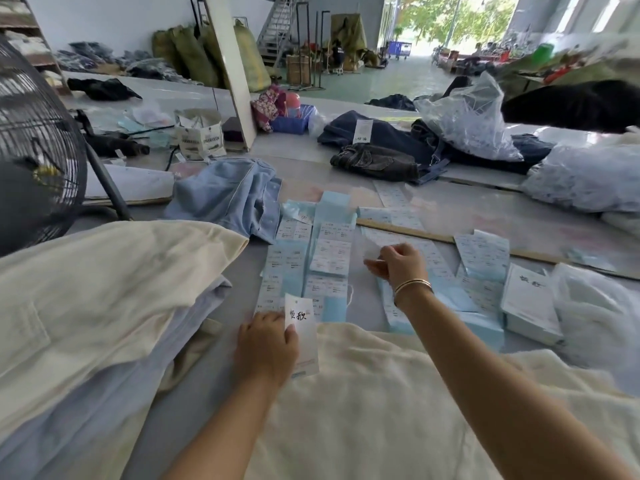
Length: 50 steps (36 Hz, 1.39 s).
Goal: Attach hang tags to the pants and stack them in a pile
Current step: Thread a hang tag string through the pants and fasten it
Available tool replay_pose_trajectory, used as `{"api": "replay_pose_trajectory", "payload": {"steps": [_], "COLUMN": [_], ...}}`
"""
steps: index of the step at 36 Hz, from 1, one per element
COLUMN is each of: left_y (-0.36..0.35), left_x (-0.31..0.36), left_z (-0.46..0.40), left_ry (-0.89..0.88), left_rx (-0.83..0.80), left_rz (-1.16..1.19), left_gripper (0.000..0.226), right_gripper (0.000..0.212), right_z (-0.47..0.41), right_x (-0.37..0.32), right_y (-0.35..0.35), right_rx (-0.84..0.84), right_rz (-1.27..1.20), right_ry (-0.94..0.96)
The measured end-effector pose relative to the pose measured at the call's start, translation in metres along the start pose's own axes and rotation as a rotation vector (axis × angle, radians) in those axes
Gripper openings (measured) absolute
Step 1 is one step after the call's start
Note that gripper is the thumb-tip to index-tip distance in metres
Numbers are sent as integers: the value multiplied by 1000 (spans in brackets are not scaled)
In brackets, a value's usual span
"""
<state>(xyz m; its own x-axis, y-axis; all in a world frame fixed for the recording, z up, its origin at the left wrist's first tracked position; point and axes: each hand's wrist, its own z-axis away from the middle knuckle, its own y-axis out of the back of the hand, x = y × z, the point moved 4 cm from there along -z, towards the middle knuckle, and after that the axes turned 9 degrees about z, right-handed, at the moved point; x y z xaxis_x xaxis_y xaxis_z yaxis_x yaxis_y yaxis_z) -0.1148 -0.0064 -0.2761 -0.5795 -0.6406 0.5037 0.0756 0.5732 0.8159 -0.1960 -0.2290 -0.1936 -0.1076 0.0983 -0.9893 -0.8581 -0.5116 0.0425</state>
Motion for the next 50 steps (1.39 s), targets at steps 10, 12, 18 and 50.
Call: {"api": "replay_pose_trajectory", "payload": {"steps": [10, 12, 18, 50], "left_y": [23, 5, -33, -43], "left_x": [56, 75, 108, 112], "left_z": [11, 35, 105, 94], "left_ry": [212, 580, 999, 711], "left_rx": [-29, -201, -351, -251], "left_rz": [689, 1168, 1613, 1274], "left_gripper": [26, 20, 25, 29], "right_gripper": [18, 17, 17, 6], "right_z": [133, 141, 159, 190], "right_x": [56, 65, 85, 94], "right_y": [123, 134, 138, 78], "right_rx": [100, 127, 260, 153], "right_rz": [-330, -311, 51, 822], "right_ry": [-1, 48, 257, 782]}}
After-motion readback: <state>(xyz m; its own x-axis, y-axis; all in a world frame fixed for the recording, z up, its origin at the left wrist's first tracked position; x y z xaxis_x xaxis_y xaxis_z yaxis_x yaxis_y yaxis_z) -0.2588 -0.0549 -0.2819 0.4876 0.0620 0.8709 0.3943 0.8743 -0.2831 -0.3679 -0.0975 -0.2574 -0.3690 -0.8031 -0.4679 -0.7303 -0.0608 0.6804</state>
